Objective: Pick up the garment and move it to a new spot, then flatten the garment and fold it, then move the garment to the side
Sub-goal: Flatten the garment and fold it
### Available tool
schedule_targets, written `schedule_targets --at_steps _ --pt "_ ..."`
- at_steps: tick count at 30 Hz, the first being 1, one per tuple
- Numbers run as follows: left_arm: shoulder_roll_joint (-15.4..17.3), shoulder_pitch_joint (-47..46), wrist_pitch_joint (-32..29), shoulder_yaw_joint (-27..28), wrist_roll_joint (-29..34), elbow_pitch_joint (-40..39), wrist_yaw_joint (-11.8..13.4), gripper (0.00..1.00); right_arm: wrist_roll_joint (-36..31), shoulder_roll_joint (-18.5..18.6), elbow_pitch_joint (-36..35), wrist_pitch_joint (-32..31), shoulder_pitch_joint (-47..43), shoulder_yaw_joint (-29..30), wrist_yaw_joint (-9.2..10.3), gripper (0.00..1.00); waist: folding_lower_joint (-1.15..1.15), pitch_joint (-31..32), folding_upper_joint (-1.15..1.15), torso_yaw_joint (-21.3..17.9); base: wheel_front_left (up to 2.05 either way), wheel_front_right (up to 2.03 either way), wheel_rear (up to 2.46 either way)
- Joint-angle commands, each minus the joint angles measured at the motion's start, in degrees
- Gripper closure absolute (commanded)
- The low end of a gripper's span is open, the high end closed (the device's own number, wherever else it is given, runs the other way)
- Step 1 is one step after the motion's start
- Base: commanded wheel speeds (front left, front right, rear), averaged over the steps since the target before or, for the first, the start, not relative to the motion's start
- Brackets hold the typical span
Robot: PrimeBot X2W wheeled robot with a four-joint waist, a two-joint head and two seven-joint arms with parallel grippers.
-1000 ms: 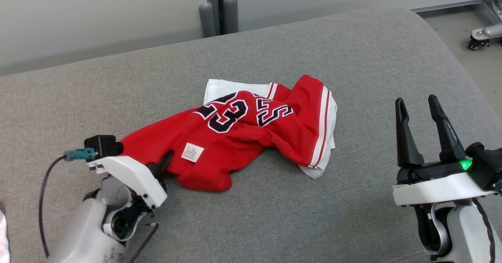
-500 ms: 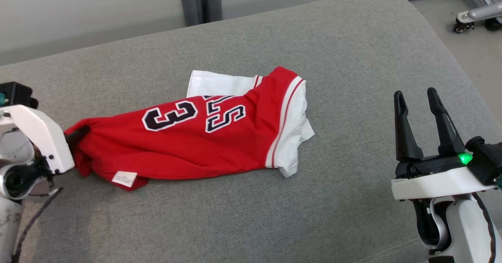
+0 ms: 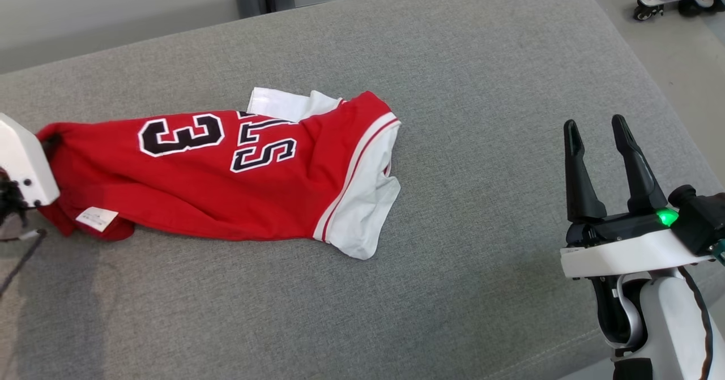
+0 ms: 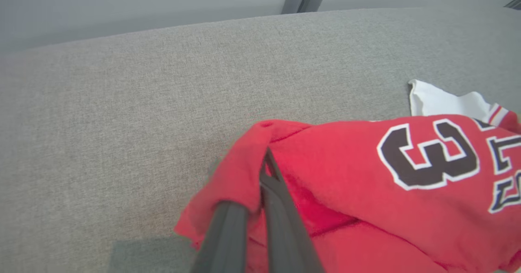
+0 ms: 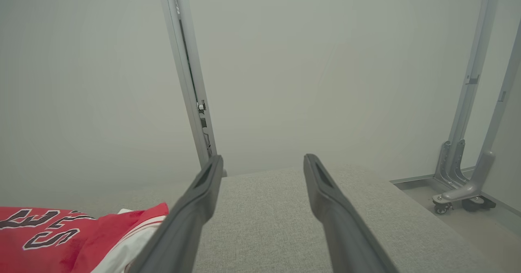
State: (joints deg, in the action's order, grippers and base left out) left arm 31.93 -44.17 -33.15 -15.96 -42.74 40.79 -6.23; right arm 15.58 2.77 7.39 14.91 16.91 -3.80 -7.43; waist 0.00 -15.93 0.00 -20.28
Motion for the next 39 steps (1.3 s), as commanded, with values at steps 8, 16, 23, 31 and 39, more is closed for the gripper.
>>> schedule_targets --at_steps 8,16,23,31,39 --pt "-1.4 -0.6 3.4 -2.5 -0.5 1.7 -1.1 0.00 -0.6 0.3 0.6 0.3 -0.8 0.6 -0.11 0.00 0.00 2.1 0.00 3.1 0.00 0.00 0.00" --pt "0.3 4.4 10.5 -4.5 -0.6 -6.5 -1.3 0.00 -0.6 0.9 1.8 0.3 -2.6 0.3 -0.11 0.00 0.00 5.4 0.00 7.2 0.00 0.00 0.00" --pt "0.1 11.5 20.3 -2.7 0.3 -15.9 0.5 0.00 -0.3 1.7 1.9 0.3 -3.5 0.1 -0.11 0.00 0.00 7.2 0.00 10.4 0.00 0.00 0.00" --pt "-3.3 23.9 35.9 0.2 3.4 -28.7 7.8 0.00 -0.2 2.6 2.0 0.3 -4.5 0.1 -0.12 0.00 0.00 8.3 0.00 13.4 0.00 0.00 0.00" --pt "-8.2 35.1 47.4 1.2 9.3 -37.4 15.5 0.00 -0.1 3.8 2.2 0.3 -5.4 0.0 -0.12 0.00 0.00 9.7 0.00 14.8 0.00 0.00 0.00"
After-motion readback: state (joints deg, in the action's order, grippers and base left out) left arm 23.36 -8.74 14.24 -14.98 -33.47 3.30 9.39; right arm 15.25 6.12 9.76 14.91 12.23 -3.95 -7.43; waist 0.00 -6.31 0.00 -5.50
